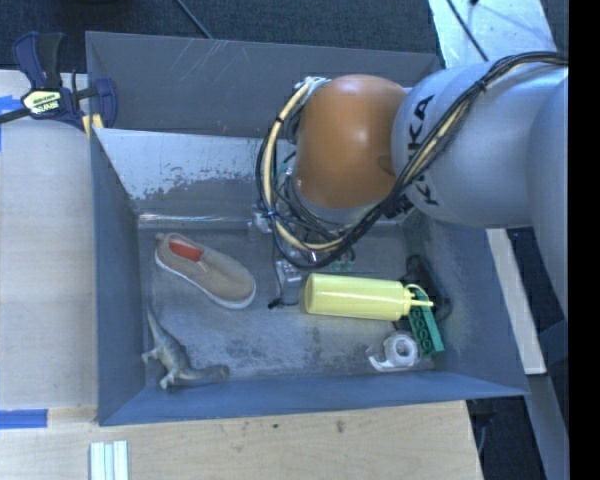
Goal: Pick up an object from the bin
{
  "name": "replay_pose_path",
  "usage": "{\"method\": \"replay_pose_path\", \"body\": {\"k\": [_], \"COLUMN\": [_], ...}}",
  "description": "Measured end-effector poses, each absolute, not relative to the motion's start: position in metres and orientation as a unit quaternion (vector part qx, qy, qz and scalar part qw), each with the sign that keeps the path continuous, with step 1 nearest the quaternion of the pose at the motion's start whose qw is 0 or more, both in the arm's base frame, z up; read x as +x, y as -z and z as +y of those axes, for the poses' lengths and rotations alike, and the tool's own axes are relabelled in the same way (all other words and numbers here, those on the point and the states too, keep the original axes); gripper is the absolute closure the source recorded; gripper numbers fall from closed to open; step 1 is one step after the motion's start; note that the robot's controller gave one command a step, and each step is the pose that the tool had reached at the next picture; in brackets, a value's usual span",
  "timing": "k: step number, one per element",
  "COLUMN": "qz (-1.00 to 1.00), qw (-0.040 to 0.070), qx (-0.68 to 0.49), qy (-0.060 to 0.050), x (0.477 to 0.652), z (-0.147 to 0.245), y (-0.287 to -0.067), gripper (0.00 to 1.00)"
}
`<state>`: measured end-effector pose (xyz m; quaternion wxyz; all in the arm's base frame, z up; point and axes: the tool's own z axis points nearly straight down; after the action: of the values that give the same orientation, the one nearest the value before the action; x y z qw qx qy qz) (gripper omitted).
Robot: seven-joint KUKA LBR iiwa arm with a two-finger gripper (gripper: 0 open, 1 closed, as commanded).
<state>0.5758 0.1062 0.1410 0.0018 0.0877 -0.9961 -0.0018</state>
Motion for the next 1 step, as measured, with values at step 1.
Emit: {"method": "replay_pose_path", "body": {"k": [1], "qz": [-0.999], "qw": [-0.001], "qx": [0.034], "qy": [-0.001], "x": [0.5780], "z": [0.0612], "y": [-0.1482], "gripper": [0.00]}}
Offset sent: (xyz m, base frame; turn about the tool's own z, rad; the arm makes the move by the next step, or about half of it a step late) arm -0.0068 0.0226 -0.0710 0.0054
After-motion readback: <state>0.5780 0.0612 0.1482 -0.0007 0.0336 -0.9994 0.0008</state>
